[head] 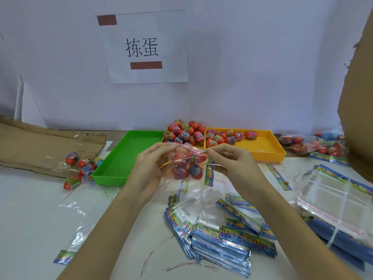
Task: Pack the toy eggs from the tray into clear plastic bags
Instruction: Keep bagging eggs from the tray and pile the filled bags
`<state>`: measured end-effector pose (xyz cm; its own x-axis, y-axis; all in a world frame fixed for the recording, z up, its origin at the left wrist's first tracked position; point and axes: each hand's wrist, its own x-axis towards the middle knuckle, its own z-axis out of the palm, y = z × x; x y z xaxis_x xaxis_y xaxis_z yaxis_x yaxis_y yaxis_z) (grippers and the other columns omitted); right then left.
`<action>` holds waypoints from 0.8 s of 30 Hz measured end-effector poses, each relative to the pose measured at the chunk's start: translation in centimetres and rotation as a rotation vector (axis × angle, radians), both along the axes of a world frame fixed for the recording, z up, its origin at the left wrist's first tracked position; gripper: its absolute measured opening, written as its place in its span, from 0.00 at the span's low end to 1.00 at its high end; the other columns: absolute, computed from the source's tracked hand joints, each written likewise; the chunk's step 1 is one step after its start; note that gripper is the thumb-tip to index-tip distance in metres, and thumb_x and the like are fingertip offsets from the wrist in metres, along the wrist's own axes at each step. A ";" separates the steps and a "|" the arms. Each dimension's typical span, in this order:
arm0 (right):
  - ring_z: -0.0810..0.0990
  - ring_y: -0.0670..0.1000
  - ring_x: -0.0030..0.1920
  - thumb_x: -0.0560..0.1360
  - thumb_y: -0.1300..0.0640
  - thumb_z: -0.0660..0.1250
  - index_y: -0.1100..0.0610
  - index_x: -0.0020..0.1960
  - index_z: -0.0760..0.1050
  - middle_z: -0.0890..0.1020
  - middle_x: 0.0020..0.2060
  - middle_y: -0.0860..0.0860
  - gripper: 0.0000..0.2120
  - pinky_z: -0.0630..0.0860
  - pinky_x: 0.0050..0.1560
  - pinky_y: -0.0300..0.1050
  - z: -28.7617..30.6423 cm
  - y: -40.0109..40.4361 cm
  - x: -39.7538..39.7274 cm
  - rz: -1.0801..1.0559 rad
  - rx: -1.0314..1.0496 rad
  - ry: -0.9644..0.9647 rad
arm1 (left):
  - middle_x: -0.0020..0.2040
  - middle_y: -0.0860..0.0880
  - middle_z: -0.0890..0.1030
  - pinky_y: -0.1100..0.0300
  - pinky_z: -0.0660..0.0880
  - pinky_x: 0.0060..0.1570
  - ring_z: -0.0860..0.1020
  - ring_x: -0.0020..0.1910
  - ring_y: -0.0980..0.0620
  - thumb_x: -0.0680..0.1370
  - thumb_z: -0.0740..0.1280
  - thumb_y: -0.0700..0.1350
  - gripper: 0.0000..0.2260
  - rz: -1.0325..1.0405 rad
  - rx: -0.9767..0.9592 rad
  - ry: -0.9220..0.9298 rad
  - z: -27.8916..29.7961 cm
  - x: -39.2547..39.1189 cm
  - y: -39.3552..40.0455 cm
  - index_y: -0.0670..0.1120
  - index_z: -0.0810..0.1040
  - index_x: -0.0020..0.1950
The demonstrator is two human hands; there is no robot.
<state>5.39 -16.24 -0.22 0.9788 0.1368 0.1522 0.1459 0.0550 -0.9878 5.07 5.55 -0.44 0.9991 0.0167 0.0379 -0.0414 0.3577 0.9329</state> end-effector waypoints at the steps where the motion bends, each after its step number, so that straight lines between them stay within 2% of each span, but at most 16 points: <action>1: 0.85 0.48 0.47 0.79 0.57 0.72 0.55 0.45 0.85 0.87 0.42 0.50 0.05 0.81 0.48 0.40 0.1 0.1 0.0 -0.003 0.048 0.015 | 0.42 0.49 0.86 0.54 0.81 0.49 0.83 0.41 0.54 0.72 0.75 0.43 0.07 -0.008 -0.045 0.022 0.1 -0.1 -0.2 0.44 0.83 0.48; 3: 0.84 0.48 0.45 0.79 0.57 0.71 0.54 0.45 0.85 0.86 0.40 0.49 0.06 0.81 0.48 0.41 0.1 0.4 0.1 -0.021 0.113 0.041 | 0.44 0.47 0.86 0.58 0.82 0.47 0.83 0.42 0.53 0.74 0.74 0.42 0.09 -0.012 -0.046 0.016 0.1 -0.2 -0.3 0.41 0.82 0.52; 6: 0.84 0.48 0.44 0.81 0.57 0.70 0.56 0.49 0.85 0.85 0.40 0.50 0.05 0.81 0.47 0.42 -0.2 0.6 0.1 -0.060 0.090 0.030 | 0.52 0.41 0.86 0.57 0.81 0.48 0.82 0.46 0.49 0.79 0.70 0.39 0.13 -0.038 0.016 -0.006 0.1 -0.2 -0.4 0.33 0.80 0.61; 8: 0.85 0.53 0.47 0.81 0.56 0.70 0.57 0.50 0.85 0.86 0.43 0.55 0.06 0.83 0.52 0.48 -0.2 0.8 -0.1 -0.083 0.057 0.021 | 0.56 0.39 0.84 0.55 0.82 0.50 0.81 0.48 0.47 0.80 0.69 0.42 0.18 -0.077 0.077 -0.005 0.0 -0.2 -0.3 0.29 0.78 0.63; 10: 0.84 0.60 0.52 0.81 0.55 0.70 0.57 0.52 0.85 0.86 0.47 0.60 0.07 0.82 0.59 0.56 -0.4 0.8 -0.1 -0.082 0.017 0.011 | 0.57 0.39 0.85 0.52 0.83 0.53 0.82 0.51 0.44 0.79 0.72 0.49 0.19 -0.104 0.175 -0.010 -0.1 -0.3 -0.4 0.34 0.83 0.60; 12: 0.83 0.63 0.55 0.80 0.54 0.71 0.57 0.52 0.85 0.85 0.48 0.62 0.07 0.81 0.60 0.59 -0.3 0.7 -0.2 -0.064 -0.004 0.007 | 0.50 0.42 0.87 0.55 0.84 0.48 0.83 0.48 0.45 0.74 0.76 0.51 0.16 -0.079 0.243 -0.024 -0.3 -0.5 -0.6 0.39 0.88 0.51; 14: 0.85 0.59 0.53 0.81 0.53 0.70 0.55 0.53 0.85 0.87 0.48 0.58 0.07 0.83 0.57 0.54 -0.2 0.7 -0.2 -0.041 0.002 0.017 | 0.44 0.44 0.86 0.59 0.82 0.42 0.83 0.42 0.48 0.70 0.78 0.50 0.11 -0.020 0.246 -0.024 -0.5 -0.5 -0.6 0.42 0.89 0.44; 15: 0.85 0.54 0.53 0.81 0.51 0.69 0.53 0.55 0.84 0.87 0.48 0.54 0.08 0.83 0.55 0.50 -0.2 0.7 -0.1 -0.023 -0.008 0.024 | 0.43 0.44 0.86 0.60 0.81 0.39 0.83 0.40 0.50 0.69 0.79 0.50 0.10 0.013 0.224 -0.016 -0.4 -0.5 -0.7 0.43 0.89 0.43; 17: 0.84 0.43 0.52 0.81 0.44 0.67 0.48 0.59 0.82 0.87 0.49 0.45 0.12 0.79 0.50 0.39 -0.2 0.7 -0.1 0.020 -0.147 0.004 | 0.41 0.45 0.87 0.61 0.80 0.35 0.83 0.37 0.53 0.69 0.80 0.50 0.10 0.076 0.181 -0.011 -0.3 -0.5 -0.6 0.44 0.89 0.43; 18: 0.84 0.41 0.51 0.80 0.41 0.67 0.47 0.59 0.81 0.87 0.49 0.44 0.14 0.77 0.48 0.37 -0.2 0.7 -0.1 0.049 -0.244 -0.013 | 0.41 0.46 0.87 0.61 0.80 0.34 0.84 0.36 0.53 0.69 0.80 0.50 0.09 0.108 0.172 -0.015 -0.3 -0.4 -0.4 0.45 0.89 0.43; 21: 0.86 0.49 0.45 0.81 0.43 0.67 0.53 0.53 0.82 0.87 0.43 0.50 0.13 0.82 0.44 0.41 -0.4 0.6 -0.2 0.141 -0.384 -0.040 | 0.40 0.44 0.87 0.59 0.81 0.33 0.85 0.35 0.51 0.72 0.79 0.49 0.08 0.199 0.137 -0.009 -0.4 -0.4 -0.1 0.44 0.89 0.43; 24: 0.84 0.48 0.39 0.82 0.52 0.69 0.52 0.46 0.83 0.86 0.37 0.51 0.08 0.80 0.39 0.39 -0.6 0.7 -0.3 0.118 -0.383 -0.114 | 0.43 0.44 0.87 0.58 0.83 0.36 0.85 0.38 0.51 0.73 0.76 0.55 0.14 0.165 0.038 0.037 -0.3 -0.1 0.0 0.43 0.89 0.46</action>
<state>5.07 -15.52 -0.82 0.9330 0.3145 0.1747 0.2700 -0.2909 -0.9179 4.94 5.51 -0.72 0.9836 0.1802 0.0050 -0.0622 0.3134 0.9476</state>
